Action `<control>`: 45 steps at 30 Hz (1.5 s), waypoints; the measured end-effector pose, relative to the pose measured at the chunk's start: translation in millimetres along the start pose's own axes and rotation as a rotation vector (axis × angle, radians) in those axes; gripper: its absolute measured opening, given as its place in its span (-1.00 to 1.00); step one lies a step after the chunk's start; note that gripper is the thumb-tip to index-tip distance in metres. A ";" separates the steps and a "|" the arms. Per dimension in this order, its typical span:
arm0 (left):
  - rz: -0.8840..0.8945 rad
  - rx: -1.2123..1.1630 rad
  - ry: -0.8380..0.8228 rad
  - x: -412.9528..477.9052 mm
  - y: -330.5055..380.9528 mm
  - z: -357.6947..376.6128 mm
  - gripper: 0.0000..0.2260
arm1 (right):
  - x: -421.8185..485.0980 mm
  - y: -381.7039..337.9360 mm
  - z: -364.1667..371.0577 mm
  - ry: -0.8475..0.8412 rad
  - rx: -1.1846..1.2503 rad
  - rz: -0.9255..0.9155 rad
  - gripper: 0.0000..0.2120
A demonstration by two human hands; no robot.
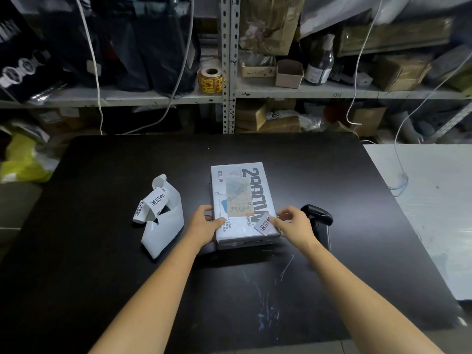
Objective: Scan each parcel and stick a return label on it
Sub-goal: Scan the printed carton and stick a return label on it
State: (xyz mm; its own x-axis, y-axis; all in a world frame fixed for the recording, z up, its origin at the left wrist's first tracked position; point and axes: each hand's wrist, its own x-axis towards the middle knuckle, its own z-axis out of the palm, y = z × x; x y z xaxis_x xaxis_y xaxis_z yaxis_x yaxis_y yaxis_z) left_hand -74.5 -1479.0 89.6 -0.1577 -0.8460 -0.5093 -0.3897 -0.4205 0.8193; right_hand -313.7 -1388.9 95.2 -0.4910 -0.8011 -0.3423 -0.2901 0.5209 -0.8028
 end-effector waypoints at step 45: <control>0.056 -0.326 0.228 -217.3 41.6 -104.4 -0.30 | -113.9 -168.9 -22.0 -0.623 0.047 -0.268 -0.89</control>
State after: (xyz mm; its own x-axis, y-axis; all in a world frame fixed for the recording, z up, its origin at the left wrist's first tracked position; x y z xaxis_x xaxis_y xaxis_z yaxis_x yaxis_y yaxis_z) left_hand 38.3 -1346.8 261.9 0.0487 -0.9061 -0.4202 -0.0720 -0.4228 0.9034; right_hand -226.9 -1379.1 280.5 0.1620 -0.9283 -0.3347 -0.2928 0.2787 -0.9147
